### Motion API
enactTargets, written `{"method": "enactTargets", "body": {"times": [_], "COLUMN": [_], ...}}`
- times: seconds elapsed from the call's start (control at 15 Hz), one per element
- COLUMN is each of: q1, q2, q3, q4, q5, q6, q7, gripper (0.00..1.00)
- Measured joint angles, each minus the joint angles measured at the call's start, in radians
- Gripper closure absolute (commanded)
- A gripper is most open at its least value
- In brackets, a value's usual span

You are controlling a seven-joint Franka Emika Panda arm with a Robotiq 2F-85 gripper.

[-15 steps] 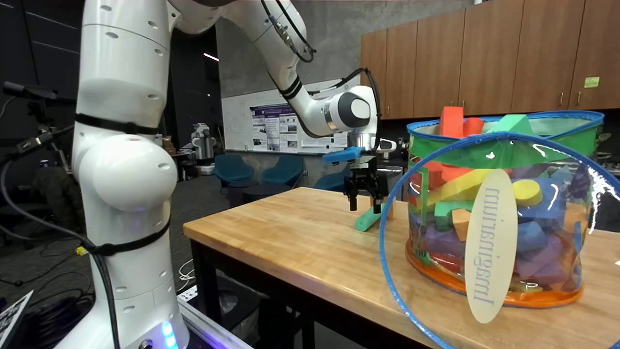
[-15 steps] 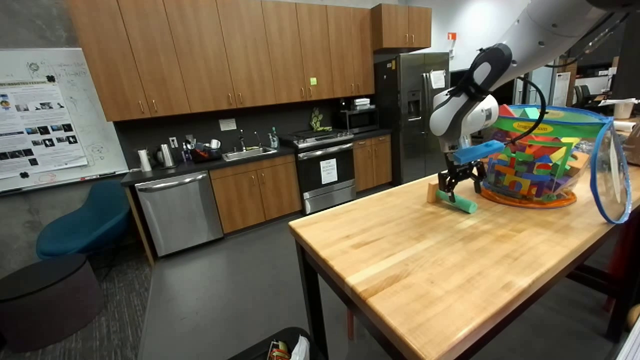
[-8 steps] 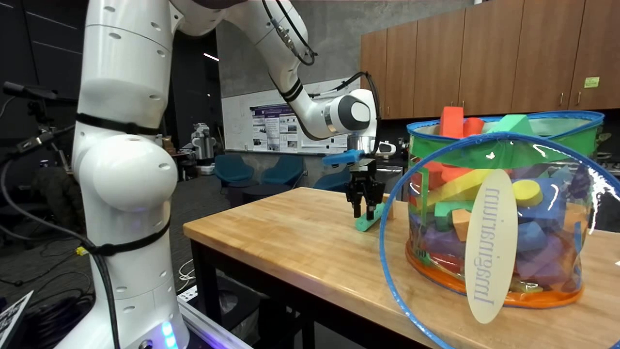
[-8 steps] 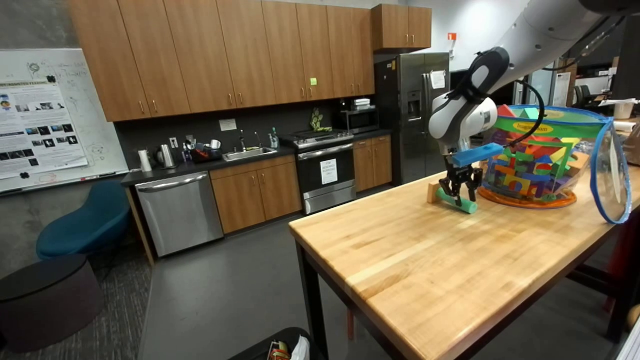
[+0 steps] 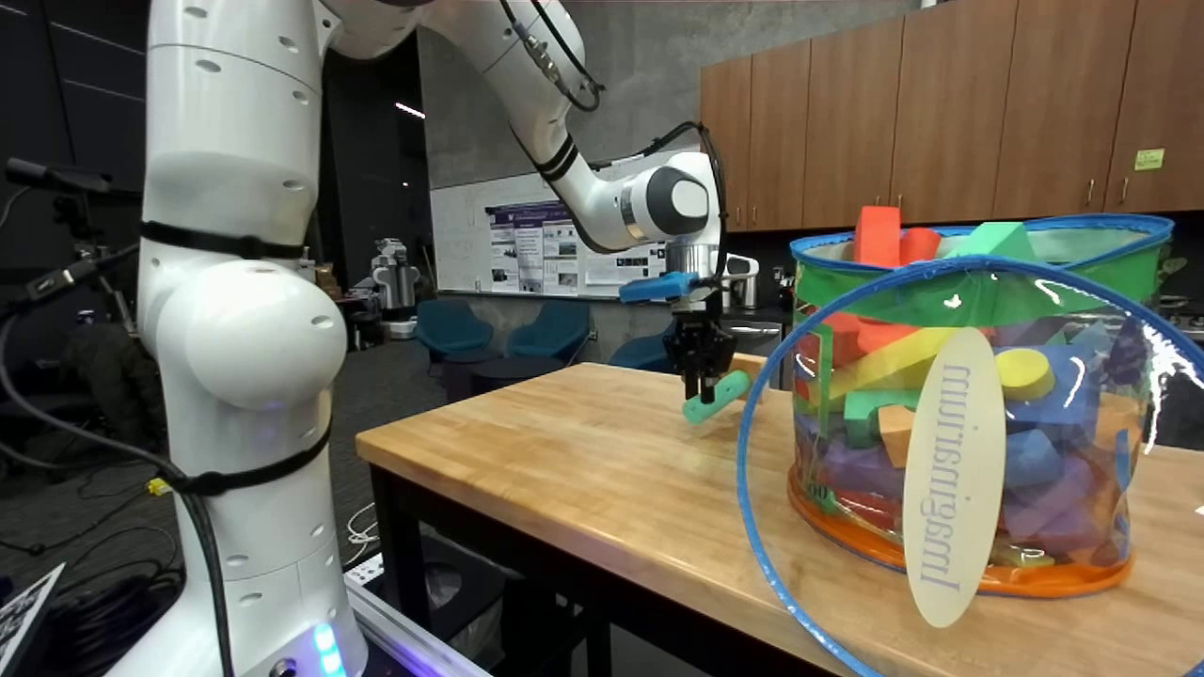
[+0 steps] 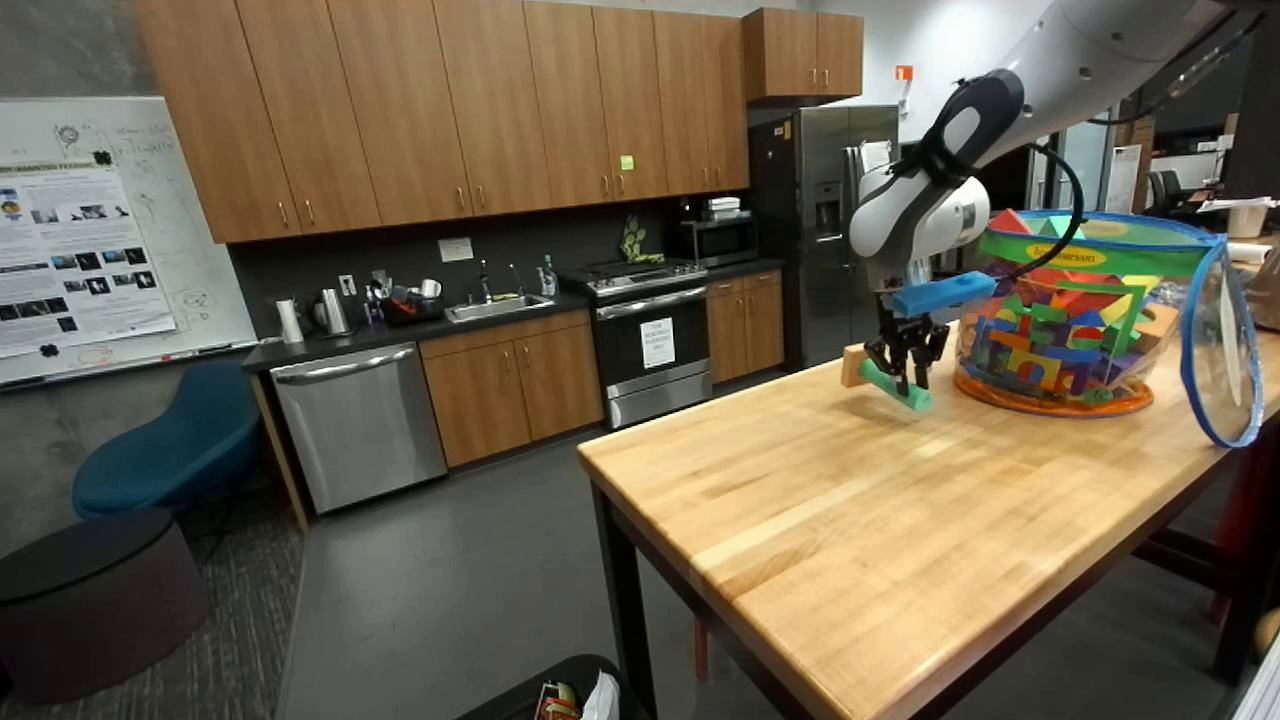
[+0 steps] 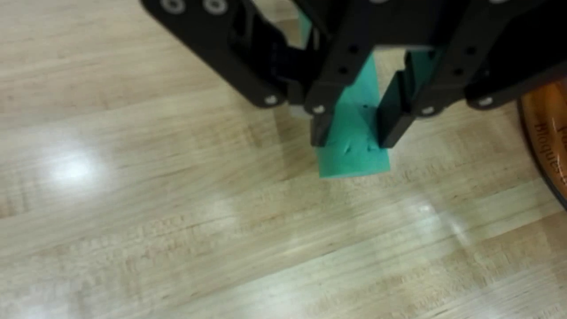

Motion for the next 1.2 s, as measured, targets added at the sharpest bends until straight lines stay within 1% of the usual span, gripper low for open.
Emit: {"method": "enactTargets", "body": {"times": [0.47, 0.6, 0.73, 1.07, 1.2], "q1": [0.003, 0.003, 0.003, 0.003, 0.003], "q2": [-0.154, -0.207, -0.265, -0.426, -0.487], "q3": [0.009, 0.012, 0.017, 0.036, 0.038], "q4": [-0.018, -0.029, -0.038, -0.04, -0.04], "q5": [0.033, 0.044, 0.045, 0.045, 0.045], "q6": [-0.001, -0.017, -0.06, -0.212, -0.251], "q7": [0.0, 0.0, 0.0, 0.002, 0.008], "gripper": [0.92, 0.92, 0.92, 0.92, 0.92]}}
